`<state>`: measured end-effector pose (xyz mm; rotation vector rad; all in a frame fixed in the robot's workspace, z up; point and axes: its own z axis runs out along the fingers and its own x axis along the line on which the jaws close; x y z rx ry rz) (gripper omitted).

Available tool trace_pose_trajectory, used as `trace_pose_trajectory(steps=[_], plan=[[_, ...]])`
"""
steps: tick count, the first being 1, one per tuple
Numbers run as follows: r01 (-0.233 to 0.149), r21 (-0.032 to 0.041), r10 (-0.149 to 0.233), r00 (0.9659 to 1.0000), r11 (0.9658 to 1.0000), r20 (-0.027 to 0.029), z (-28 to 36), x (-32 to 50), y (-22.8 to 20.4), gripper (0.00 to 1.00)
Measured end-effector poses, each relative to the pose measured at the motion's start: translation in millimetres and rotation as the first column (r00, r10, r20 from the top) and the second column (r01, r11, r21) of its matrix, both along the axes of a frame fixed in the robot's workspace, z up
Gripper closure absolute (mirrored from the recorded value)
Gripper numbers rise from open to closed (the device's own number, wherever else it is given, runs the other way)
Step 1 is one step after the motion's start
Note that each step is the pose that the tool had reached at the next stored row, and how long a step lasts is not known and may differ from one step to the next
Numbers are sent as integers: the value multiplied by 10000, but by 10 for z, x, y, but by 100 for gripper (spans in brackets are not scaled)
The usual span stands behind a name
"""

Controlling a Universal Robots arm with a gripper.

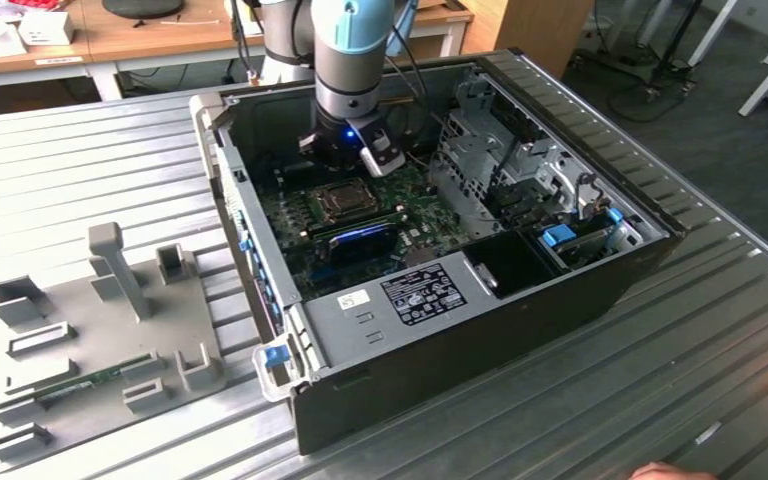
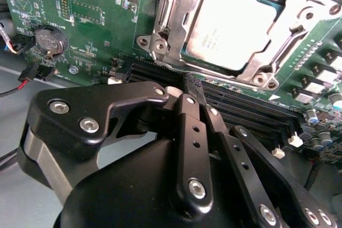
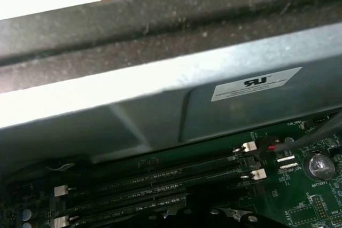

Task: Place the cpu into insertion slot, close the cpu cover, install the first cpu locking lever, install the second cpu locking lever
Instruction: 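Install the first cpu locking lever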

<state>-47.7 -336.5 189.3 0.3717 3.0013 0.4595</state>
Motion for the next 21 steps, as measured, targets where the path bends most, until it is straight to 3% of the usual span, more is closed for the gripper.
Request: trace_pose_trajectory(steps=[21], plan=[[-1, 2, 1, 10000, 10000, -10, 0, 34, -5, 89]])
